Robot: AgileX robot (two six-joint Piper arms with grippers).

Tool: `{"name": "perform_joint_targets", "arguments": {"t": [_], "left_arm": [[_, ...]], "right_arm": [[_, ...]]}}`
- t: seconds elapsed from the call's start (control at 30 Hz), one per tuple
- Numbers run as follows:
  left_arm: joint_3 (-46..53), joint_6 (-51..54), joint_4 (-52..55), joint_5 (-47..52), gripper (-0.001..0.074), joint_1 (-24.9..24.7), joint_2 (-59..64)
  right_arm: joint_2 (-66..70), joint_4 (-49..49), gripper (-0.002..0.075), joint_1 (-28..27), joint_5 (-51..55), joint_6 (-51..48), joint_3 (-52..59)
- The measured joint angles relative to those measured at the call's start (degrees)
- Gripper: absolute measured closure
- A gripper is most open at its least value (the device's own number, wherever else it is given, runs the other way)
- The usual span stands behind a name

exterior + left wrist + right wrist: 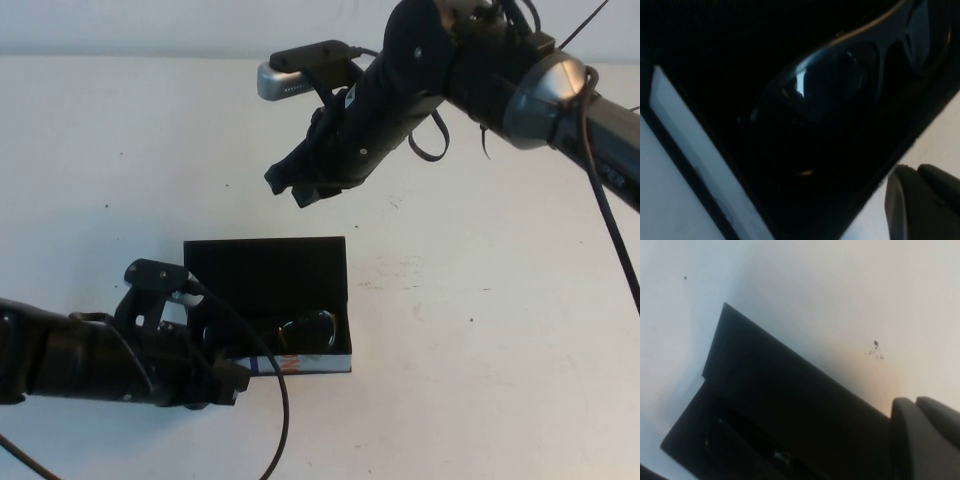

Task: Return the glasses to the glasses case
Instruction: Close the glasses case

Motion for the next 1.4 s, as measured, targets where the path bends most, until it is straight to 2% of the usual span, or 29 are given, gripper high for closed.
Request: {"name": "perform_joint_targets", "arguments": {"t": [0.13,0.3,0.53,1.03,1.4], "left_arm": [[-0.09,7.20,-7.48,-0.36,0.0736,0.00,1.87],[-0.09,10.16,-9.67,-0.66,0.0736,0.00,3.42],[-0.09,11.19,-10.84,-0.66,0.0736,0.00,3.80],[-0.09,11.97,-10.94,-0.66,0.0736,0.00,3.80],[-0.09,12.56,-11.51,-0.66,0.0736,0.00,3.80]], "right_arm": [[2.11,0.09,0.0737,0.00,-0.94,0.00,-1.31],[5.78,0.22,0.0737,0.00,-1.71,0.04,-5.60],[10.98,0.22,0.0737,0.00,-1.45,1.25,-10.09],[14.51,0.37,0.0737,0.00,1.30,1.29,-11.01],[14.50,2.45,0.0737,-0.14,10.01,0.74,-15.22]]}}
